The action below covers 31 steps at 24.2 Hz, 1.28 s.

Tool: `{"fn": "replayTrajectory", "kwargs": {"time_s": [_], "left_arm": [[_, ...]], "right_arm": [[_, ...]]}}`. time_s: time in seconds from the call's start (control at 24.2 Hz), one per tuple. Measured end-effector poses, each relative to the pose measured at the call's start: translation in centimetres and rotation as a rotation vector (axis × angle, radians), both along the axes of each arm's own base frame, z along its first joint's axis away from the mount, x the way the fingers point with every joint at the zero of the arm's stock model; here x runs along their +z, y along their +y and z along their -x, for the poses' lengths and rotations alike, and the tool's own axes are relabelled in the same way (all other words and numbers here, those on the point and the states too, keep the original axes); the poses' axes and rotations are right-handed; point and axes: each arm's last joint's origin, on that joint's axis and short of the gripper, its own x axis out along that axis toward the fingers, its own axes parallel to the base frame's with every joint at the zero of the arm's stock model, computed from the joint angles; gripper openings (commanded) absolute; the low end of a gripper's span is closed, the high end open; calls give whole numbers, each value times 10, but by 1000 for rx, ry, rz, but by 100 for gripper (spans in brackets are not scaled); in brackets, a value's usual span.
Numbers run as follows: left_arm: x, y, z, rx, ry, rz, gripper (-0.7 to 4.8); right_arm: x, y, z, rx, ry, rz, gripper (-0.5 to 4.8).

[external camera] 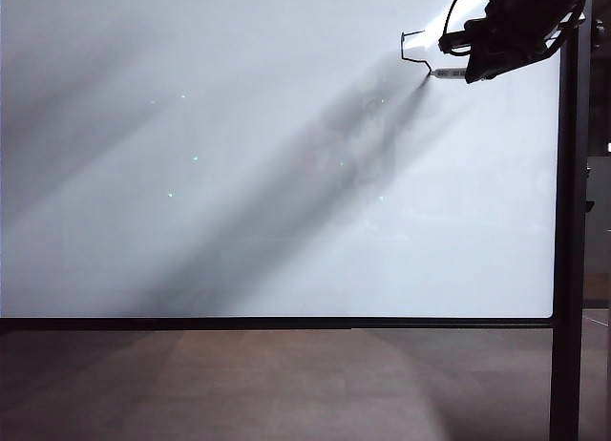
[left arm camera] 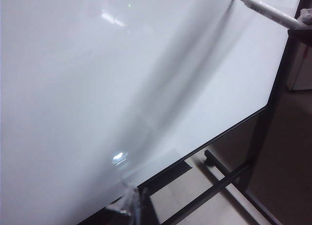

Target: Reach to the right to find the marker pen, pick it up, and write the number 5 on the whiteboard.

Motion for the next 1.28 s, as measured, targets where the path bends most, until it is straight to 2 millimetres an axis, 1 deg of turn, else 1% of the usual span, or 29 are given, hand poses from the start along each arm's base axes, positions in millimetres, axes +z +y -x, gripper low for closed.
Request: {"fn": "replayTrajectory", "kwargs": {"time_s": [0.37, 1.16, 1.28], "left_arm": [[0, 0, 0, 0, 0, 0, -5], [0, 0, 0, 0, 0, 0, -5], [0, 0, 0, 0, 0, 0, -5]], "right_arm": [[-5, 0, 1, 1, 47, 10, -6], [-4, 1, 1, 27, 34, -4, -6], [0, 1, 4, 29, 29, -6, -6]]}}
